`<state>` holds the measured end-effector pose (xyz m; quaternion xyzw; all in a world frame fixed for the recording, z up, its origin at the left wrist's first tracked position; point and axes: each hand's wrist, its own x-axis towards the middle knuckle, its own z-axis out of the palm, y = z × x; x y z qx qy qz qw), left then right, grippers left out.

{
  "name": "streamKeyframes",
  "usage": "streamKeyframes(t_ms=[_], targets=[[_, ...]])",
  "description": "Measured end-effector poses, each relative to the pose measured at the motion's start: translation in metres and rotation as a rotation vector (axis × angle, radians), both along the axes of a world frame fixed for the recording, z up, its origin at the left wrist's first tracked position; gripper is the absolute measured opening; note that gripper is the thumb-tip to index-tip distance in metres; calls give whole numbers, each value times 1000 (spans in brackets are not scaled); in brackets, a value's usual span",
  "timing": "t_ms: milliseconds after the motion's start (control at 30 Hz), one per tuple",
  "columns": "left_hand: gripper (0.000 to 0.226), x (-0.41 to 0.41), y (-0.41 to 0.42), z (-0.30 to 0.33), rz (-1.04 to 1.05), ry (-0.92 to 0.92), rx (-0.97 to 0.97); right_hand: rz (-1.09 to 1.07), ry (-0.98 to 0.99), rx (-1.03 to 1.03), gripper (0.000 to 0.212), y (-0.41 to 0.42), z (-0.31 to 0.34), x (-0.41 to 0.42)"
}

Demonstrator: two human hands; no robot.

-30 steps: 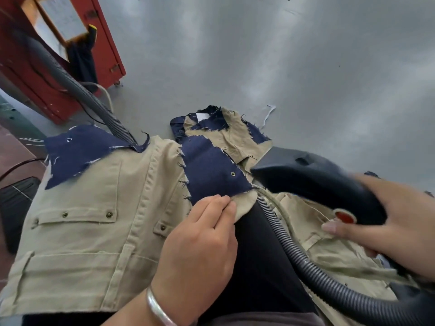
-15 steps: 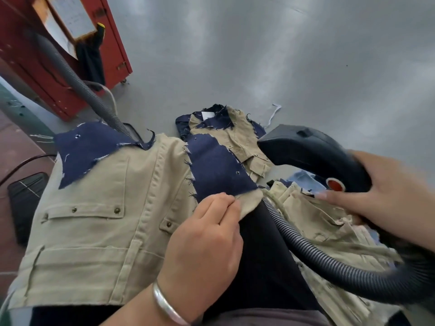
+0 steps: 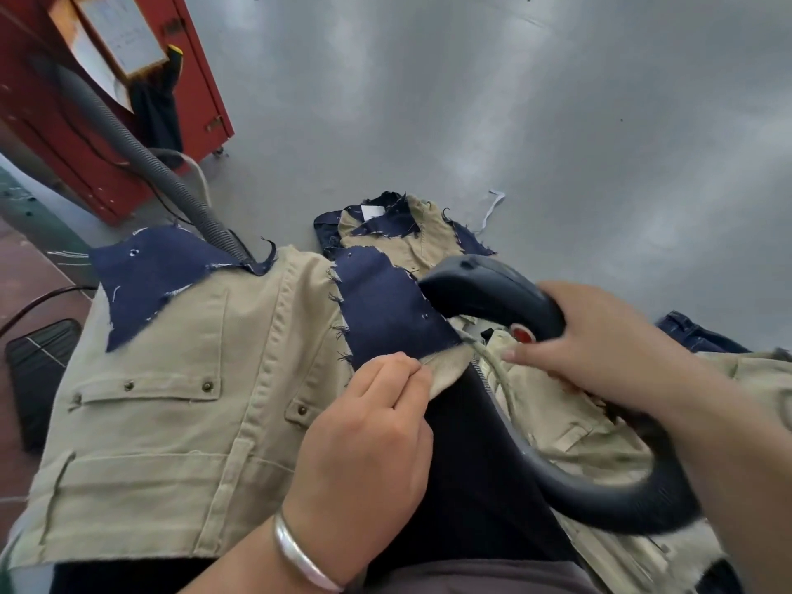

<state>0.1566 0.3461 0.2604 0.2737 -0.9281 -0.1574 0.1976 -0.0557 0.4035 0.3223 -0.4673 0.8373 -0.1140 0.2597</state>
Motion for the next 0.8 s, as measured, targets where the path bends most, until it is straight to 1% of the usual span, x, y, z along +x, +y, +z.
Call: streamKeyframes(t_ms=[133, 200, 267, 333, 400, 433, 500, 600, 800], targets=[[34, 0, -1, 4, 3, -1, 2, -67, 20, -57, 28, -15, 2, -13], [30, 0, -1, 5, 17, -13, 6, -108, -11, -156, 29, 0, 17, -19], [30, 0, -2, 6, 25, -16, 11, -126, 2, -208, 33, 24, 34, -18], [35, -1, -2, 6, 21, -26, -3, -132, 26, -181, 40, 48, 44, -13], [42, -3, -1, 6, 16, -45, -15, -128, 30, -104, 50, 68, 44, -4], [44, -3, -1, 6, 19, -49, -9, -96, 55, -63, 51, 75, 43, 1], [43, -3, -1, 5, 33, -45, 6, -12, 94, -20, 42, 77, 36, 14], [40, -2, -1, 4, 53, -44, -9, 7, 32, 108, 35, 66, 23, 23], [36, -1, 0, 5, 57, -62, -32, -72, 33, 44, 28, 24, 3, 2]])
